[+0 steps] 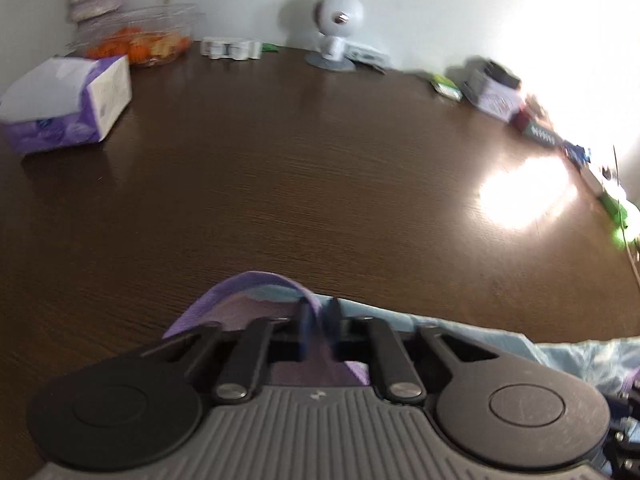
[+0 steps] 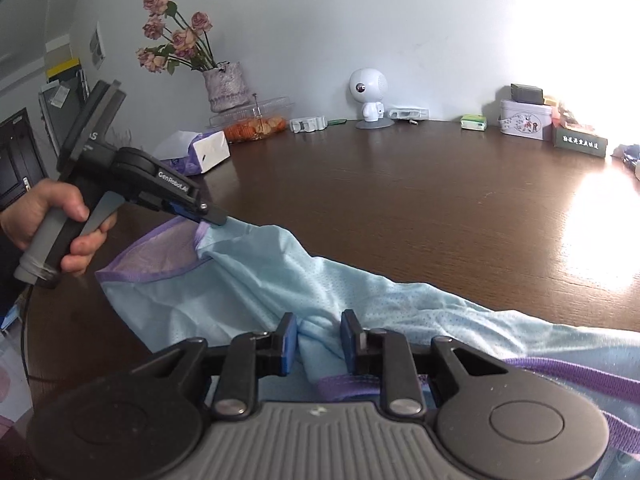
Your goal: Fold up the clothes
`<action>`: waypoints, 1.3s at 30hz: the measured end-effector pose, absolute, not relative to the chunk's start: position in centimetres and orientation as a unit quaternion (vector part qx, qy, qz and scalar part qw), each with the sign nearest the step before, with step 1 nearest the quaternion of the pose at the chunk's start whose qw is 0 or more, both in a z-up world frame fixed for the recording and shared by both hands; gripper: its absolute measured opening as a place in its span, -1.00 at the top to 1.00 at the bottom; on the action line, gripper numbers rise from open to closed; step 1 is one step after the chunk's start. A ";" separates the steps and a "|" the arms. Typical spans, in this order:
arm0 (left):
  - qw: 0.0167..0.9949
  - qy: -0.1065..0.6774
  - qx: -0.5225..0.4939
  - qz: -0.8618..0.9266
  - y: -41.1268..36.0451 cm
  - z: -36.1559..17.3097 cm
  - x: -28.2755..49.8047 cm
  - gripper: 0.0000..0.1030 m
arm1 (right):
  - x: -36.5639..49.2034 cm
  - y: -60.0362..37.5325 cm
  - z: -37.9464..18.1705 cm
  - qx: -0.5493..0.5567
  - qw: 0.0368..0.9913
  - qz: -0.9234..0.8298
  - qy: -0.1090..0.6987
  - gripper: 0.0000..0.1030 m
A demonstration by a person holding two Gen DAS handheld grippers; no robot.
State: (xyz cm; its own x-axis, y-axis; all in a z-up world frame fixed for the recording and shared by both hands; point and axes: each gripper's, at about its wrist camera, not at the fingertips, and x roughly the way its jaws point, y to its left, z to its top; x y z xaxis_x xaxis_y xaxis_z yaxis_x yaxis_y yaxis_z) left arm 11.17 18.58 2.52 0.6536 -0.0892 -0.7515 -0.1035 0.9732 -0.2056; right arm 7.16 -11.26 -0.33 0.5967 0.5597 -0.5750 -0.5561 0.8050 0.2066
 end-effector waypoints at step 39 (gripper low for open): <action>0.921 0.336 -0.094 0.174 18.0 7.1 -0.6 -0.49 | 2.8 -17.7 4.9 -0.003 0.914 0.302 0.272 0.26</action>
State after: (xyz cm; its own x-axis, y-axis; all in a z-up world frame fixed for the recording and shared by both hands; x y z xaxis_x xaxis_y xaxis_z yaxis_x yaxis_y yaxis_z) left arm -0.62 17.98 7.14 0.7139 0.2565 -0.6516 -0.3828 0.9221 -0.0564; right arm 2.81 -17.66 4.89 0.6694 0.5498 -0.4996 -0.5533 0.8178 0.1585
